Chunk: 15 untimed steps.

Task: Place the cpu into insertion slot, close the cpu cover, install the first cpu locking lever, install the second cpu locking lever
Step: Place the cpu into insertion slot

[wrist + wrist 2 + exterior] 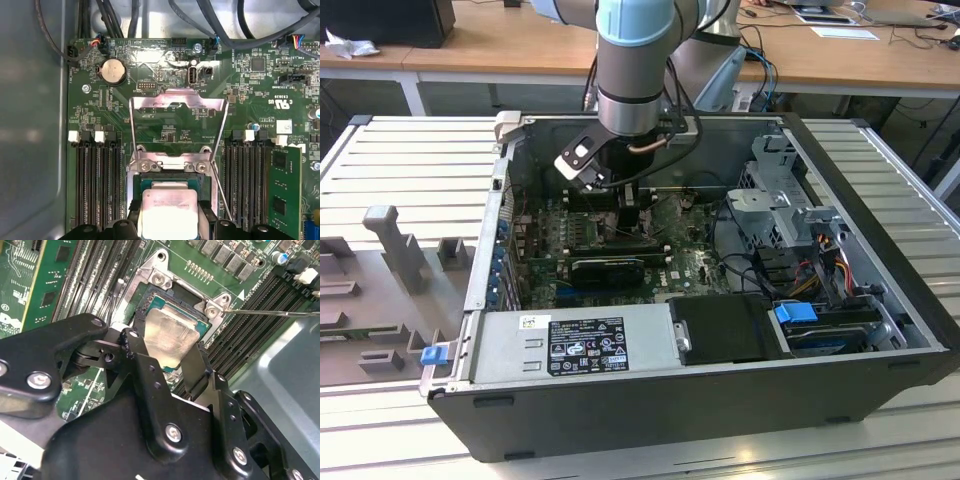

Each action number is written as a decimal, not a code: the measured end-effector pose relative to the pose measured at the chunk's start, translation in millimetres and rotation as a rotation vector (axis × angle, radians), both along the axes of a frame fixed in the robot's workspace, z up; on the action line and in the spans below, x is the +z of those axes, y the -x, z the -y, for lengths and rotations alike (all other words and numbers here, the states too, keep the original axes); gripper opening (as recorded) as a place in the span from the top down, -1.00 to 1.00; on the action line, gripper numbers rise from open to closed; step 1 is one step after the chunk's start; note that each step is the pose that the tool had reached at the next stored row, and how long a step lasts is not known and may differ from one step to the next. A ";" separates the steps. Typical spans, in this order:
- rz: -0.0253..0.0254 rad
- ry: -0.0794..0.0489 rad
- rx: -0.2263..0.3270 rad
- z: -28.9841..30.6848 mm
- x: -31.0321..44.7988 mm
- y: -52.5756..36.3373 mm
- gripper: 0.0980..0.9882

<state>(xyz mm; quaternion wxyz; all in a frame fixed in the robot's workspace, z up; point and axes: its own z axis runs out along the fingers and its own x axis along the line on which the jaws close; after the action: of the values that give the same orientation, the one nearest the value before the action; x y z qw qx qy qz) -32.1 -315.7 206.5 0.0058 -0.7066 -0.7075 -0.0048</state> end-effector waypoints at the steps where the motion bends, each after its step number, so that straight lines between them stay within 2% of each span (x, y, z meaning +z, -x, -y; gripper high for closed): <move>1: -0.0001 0.000 -0.008 0.0 -0.6 0.3 0.03; 8: -0.0003 0.001 -0.011 0.1 -4.9 0.5 0.03; 15: 0.0003 0.000 -0.011 -0.1 -5.5 0.4 0.00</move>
<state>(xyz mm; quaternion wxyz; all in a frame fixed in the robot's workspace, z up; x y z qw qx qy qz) -32.5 -315.6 201.1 0.0059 -0.7106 -0.7036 -0.0051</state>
